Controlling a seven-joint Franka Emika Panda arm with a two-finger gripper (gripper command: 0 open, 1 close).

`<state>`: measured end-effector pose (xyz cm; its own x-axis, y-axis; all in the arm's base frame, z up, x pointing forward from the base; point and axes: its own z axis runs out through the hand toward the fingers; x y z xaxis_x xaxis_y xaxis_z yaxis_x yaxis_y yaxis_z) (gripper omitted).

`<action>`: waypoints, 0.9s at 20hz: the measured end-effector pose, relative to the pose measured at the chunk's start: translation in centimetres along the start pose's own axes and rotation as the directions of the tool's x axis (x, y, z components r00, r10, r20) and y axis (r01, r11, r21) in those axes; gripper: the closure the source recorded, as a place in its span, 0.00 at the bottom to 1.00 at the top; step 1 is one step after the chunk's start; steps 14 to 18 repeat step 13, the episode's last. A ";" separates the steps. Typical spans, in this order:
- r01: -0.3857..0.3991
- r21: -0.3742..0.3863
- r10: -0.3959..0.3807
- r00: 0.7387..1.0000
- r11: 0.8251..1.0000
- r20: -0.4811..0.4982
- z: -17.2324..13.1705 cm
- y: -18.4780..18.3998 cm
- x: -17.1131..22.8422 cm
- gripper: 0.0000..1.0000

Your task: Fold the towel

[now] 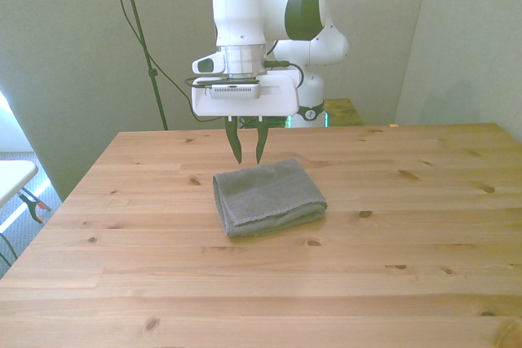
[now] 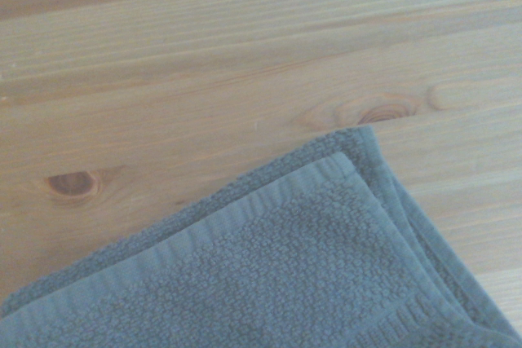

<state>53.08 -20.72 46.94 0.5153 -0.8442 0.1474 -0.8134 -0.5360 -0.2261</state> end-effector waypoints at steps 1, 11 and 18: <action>0.003 0.008 -0.003 1.000 1.000 0.018 -1.1 0.1 -0.4 0.00; 0.089 0.007 -0.089 0.995 0.996 0.054 -4.7 -0.1 -21.0 0.00; 0.109 0.026 -0.110 0.993 0.994 0.045 -4.1 1.4 -24.8 0.00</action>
